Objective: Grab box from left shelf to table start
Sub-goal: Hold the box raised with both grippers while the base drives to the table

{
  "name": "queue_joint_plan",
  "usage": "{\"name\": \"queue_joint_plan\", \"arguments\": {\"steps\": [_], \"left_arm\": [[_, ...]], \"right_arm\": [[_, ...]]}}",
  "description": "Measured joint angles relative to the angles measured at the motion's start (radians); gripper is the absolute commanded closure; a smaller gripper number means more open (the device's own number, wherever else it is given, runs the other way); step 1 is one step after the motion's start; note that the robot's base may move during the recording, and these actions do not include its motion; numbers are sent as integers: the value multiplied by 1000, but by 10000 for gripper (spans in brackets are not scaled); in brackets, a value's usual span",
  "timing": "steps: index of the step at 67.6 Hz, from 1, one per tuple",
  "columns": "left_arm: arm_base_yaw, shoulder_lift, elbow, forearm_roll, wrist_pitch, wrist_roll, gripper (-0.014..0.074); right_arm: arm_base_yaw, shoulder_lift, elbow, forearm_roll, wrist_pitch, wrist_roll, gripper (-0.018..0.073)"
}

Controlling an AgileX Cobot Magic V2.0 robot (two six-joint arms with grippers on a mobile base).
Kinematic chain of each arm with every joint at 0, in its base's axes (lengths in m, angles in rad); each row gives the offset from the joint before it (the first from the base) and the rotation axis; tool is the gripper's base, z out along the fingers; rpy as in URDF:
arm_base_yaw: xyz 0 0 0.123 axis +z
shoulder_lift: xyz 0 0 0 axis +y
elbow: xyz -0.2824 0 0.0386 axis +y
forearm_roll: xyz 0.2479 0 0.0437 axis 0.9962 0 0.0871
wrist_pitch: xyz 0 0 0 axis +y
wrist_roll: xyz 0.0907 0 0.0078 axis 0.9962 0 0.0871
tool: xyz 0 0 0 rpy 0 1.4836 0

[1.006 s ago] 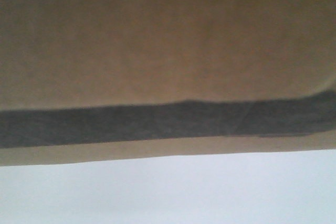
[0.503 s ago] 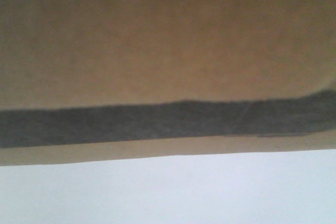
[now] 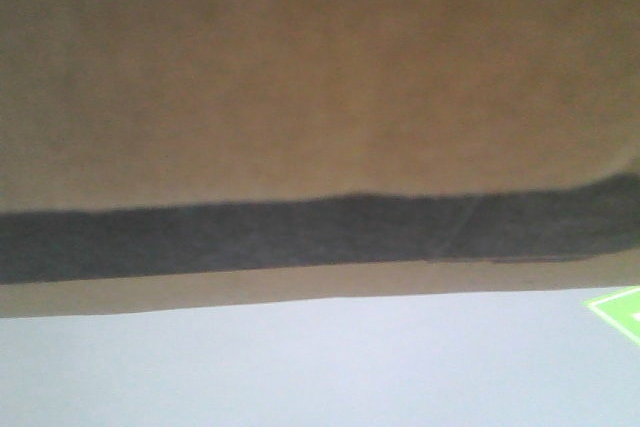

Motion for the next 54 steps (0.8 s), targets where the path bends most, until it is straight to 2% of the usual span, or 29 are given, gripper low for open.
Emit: {"name": "queue_joint_plan", "arguments": {"steps": [54], "left_arm": [[0,0,0,0,2,0,689]], "right_arm": [[0,0,0,2,0,0,501]]}}
